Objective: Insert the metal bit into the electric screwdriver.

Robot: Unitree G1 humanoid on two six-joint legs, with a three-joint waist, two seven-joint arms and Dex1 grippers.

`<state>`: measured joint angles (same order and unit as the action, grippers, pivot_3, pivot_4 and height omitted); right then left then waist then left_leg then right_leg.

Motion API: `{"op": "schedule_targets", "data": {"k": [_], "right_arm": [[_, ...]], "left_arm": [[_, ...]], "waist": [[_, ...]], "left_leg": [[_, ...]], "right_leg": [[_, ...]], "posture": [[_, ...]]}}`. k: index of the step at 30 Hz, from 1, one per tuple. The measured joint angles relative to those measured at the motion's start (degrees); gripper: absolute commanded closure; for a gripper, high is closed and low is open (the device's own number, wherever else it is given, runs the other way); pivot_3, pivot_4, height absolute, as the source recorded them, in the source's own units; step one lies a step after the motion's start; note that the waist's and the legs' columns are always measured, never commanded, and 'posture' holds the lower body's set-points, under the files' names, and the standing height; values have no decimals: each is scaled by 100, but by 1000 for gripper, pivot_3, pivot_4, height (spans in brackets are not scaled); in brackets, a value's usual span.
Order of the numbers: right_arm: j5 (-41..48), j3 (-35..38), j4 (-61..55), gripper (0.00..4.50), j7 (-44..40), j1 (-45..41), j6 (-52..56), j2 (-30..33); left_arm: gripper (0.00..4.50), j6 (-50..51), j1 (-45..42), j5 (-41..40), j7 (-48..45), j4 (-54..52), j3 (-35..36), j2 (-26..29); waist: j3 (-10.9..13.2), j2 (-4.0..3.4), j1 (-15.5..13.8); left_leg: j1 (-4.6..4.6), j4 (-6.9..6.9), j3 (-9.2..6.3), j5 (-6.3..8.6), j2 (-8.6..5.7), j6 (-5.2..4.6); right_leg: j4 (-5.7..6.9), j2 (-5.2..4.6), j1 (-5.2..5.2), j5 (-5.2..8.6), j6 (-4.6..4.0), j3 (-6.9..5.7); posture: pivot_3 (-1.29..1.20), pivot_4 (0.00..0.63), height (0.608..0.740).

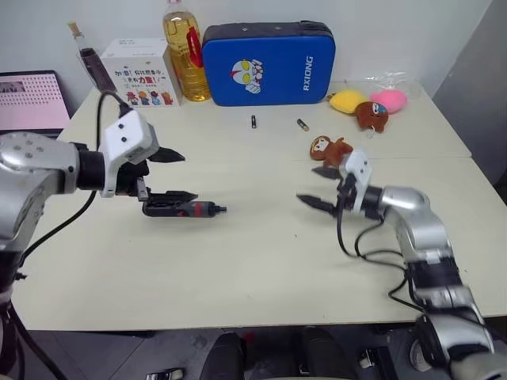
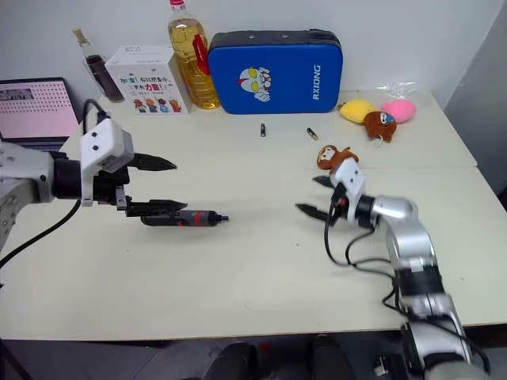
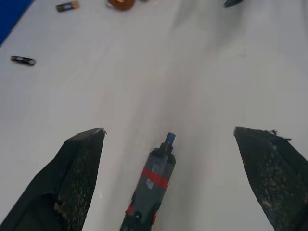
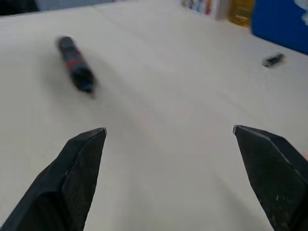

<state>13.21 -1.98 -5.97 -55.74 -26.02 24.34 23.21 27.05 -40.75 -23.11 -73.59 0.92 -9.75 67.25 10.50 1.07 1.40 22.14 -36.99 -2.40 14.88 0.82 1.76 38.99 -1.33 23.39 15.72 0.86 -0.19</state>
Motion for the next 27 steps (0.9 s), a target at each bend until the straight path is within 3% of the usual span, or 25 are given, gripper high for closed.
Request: {"op": "schedule_targets", "data": {"k": [3, 10, 16, 27], "right_arm": [[350, -119, -1004, 50, 143, 422, 433, 28], [386, -622, -1559, 50, 287, 962, 474, 76], [397, -687, -1727, 50, 521, 971, 476, 62], [523, -792, -1814, 50, 719, 1064, 477, 93]], "left_arm": [[0, -781, -339, 793, -642, 740, -589, -226], [0, -2009, -946, 2057, -1606, 2074, -1454, -800], [0, -2750, -1412, 3018, -1512, 3305, -1797, -1450], [0, -3015, -1700, 3684, -1245, 4314, -1868, -2396]], "waist": [[1, 1, 29], [3, 6, 31], [3, 7, 26], [3, 8, 29]], "left_leg": [[0, 0, -4, 0, 4, -1], [17, -8, -30, 0, 7, -2], [28, -13, -48, 0, 5, -2], [35, -22, -52, 0, 4, -2]], "right_leg": [[0, 4, 0, 0, 0, -5], [1, 9, 2, 3, -5, -29], [0, 8, 3, 3, -4, -43], [3, 6, 5, 3, -4, -46]], "posture": [[0, 150, 740], [0, 150, 740], [0, 150, 740], [0, 150, 740]]}}
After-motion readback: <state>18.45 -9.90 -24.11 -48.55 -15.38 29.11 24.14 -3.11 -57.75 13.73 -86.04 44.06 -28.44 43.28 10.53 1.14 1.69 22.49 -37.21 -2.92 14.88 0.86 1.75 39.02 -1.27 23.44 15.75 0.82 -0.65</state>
